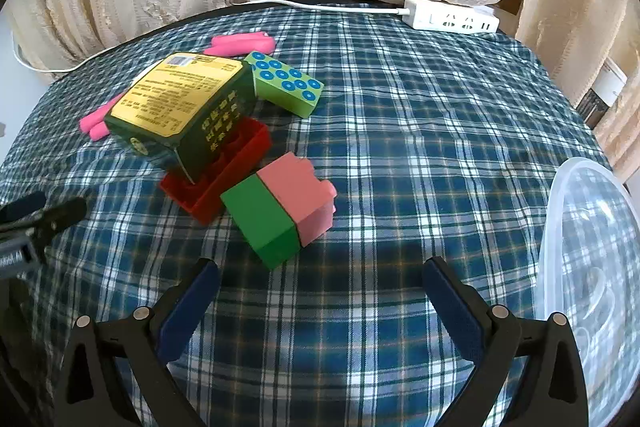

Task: Organize objects
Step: 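Close the left gripper on the pink foam grip while the right grasps the green-pink brick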

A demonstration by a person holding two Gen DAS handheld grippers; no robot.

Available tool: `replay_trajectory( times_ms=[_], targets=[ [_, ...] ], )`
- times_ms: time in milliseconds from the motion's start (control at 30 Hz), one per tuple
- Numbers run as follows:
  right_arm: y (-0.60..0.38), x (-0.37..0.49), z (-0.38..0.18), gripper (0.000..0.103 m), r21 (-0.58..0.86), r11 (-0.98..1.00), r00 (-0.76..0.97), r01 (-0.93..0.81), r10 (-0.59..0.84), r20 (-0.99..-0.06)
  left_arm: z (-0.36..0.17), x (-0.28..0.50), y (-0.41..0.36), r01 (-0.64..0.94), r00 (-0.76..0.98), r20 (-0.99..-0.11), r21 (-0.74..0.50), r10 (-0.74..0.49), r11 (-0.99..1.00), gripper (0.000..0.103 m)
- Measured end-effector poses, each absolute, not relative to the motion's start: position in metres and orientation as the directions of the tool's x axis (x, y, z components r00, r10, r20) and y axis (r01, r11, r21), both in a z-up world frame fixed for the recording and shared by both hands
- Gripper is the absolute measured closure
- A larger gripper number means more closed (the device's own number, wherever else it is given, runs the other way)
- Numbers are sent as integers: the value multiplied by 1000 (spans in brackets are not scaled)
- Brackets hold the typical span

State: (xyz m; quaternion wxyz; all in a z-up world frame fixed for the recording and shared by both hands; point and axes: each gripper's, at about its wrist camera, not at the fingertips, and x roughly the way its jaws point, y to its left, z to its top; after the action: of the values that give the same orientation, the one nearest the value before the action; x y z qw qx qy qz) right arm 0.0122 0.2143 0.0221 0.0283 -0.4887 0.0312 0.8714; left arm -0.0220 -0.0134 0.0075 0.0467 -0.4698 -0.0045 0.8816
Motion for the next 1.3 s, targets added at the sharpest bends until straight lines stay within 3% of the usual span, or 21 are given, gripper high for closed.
replay_trajectory(
  times_ms=[133, 367, 533, 833, 1300],
  targets=[
    [214, 15, 26, 0, 86, -994, -529, -67, -38, -848, 17, -21, -23, -56, -583, -809, -46, 70, -997, 0],
    [212, 14, 37, 2, 51, -997, -572, -51, -12, -820, 34, -28, -34, -47, -603, -797, -19, 43, -999, 0],
    [214, 2, 39, 19, 55, -998, -579, -43, -20, -815, 42, -46, -34, -44, -610, -792, 12, 17, -999, 0],
    [216, -2, 31, 37, 83, -996, -579, -30, -50, -814, 37, -84, -19, -131, -599, -800, 64, 28, -989, 0],
    [210, -3, 29, 39, 27, -999, -596, -26, -6, -803, 23, -114, -6, -171, -594, -804, 80, 38, -982, 0]
  ],
)
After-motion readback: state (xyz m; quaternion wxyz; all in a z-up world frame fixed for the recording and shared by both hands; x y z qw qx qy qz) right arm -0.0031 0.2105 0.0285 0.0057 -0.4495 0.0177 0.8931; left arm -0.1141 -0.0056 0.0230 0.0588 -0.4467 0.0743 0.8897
